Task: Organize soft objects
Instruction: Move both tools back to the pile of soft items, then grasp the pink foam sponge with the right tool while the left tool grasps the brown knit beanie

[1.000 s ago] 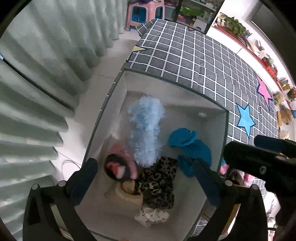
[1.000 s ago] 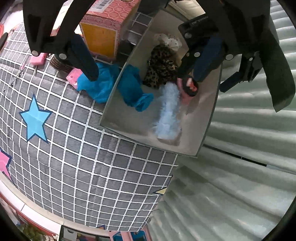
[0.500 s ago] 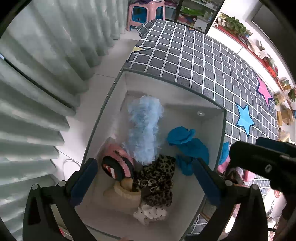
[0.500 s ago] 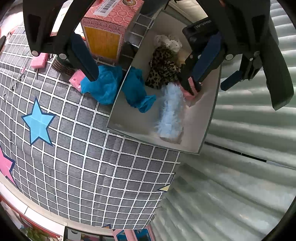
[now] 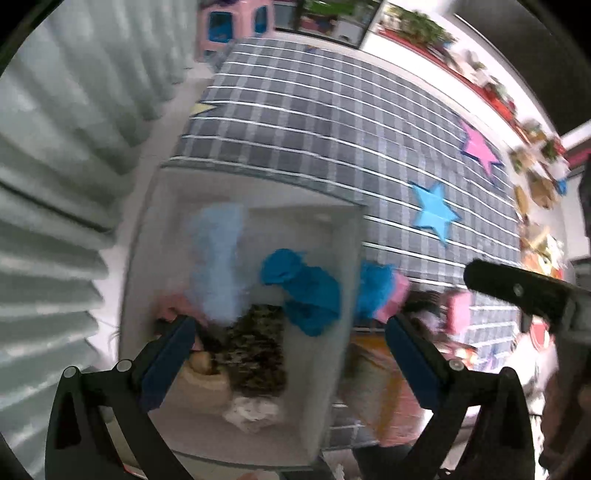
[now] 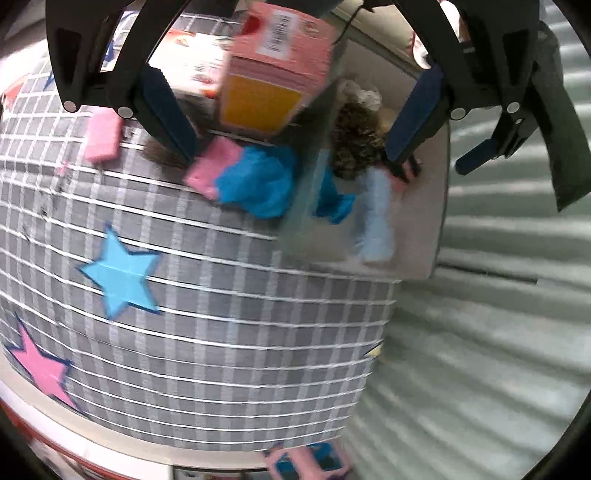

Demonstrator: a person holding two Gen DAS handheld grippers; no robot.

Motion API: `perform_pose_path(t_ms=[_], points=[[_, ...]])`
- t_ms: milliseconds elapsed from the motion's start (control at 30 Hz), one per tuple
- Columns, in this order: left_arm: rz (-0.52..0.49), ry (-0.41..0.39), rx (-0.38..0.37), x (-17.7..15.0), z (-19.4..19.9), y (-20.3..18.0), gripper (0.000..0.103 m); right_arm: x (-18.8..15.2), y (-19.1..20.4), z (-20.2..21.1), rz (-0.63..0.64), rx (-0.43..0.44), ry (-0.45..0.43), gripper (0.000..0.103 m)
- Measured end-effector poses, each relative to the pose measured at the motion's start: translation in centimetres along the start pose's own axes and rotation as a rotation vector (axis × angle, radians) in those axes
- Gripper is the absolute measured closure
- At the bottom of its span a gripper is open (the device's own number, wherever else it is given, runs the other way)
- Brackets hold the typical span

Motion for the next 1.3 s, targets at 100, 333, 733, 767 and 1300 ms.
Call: perform_pose_path(t_ms=[100,333,733,767,1300], points=[[-0.076,0.034,-0.02,0.8,-0.3,-2.9,0.0,0.4,-4.3,0.6,-0.086,-0.026,-0.013,0.0],[-0.234,0.116,-0.027,1.9,-2.1,-9.7,0.0,-1.2,-14.2,-1.1,-0.287,-0.06,0.052,0.0],[-0.286,0.234,-0.017,1.8,-6.0,-17.4,0.0,-4.7,-20.8,-7.8,-0.31,-0.125,0.189,0.0],[-0.282,0.242,-0.009,1.7,-6.4,-17.6,0.0,-4.7,-20.8,-8.3,-0.291,-0.132,0.196,0.0],[-0.273,0.3,0.151,0.8,-11.5,-19.7,0.0,-7.3,-19.1,-10.0,-0.103,-0.158,0.13,0.042]])
Point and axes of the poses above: each gripper's, at about its wrist camera, not at the fingertips, and z roughly against the way its jaws point, y to its left, x to its top, the point moved 4 cm from there along -z, roughly the way its jaws point, and after that the axes turned 1 degree about -z, right-handed, at the moved point
